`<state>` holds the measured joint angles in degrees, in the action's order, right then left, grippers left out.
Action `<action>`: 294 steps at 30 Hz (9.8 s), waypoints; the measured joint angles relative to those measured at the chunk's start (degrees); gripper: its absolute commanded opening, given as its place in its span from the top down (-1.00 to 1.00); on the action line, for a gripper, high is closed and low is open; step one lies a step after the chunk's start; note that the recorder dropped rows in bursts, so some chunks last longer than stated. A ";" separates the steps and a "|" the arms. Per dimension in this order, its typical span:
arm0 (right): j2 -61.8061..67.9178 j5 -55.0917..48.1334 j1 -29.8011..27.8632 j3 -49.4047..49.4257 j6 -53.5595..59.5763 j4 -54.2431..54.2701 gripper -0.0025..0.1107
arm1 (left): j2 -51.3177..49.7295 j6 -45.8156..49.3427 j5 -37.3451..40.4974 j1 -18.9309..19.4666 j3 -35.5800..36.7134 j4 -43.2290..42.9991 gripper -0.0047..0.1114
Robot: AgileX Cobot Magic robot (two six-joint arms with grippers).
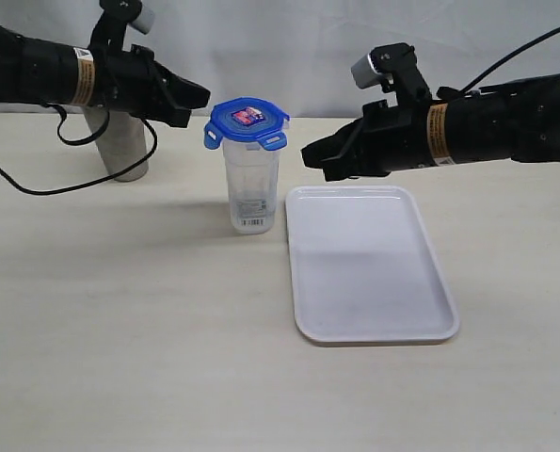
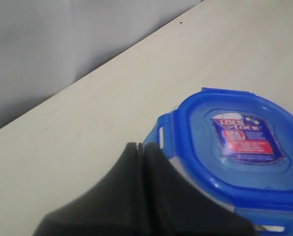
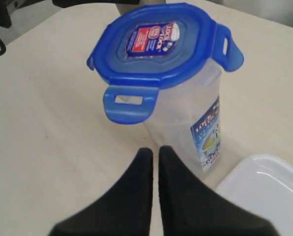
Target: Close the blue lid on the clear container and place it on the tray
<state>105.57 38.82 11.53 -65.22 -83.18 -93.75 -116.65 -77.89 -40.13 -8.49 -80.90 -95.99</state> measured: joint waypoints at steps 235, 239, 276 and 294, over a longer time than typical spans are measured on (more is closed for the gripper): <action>-3.57 -22.18 4.01 3.50 39.49 43.16 0.88 | 2.42 32.67 -23.18 10.53 17.06 19.30 0.92; -3.74 -22.18 4.01 3.81 39.49 43.16 0.88 | 1.87 36.09 -25.14 10.90 20.33 19.13 0.92; -3.74 -22.18 4.01 3.81 35.83 39.71 0.88 | -15.28 61.77 -20.78 -1.10 19.76 39.77 -0.80; -3.74 -22.18 4.01 3.81 35.83 39.60 0.88 | -23.85 55.76 -22.02 -4.24 7.65 38.91 -0.80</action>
<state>101.83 16.64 15.54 -61.41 -47.34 -54.16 -140.50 -22.13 -62.14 -12.73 -73.25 -57.08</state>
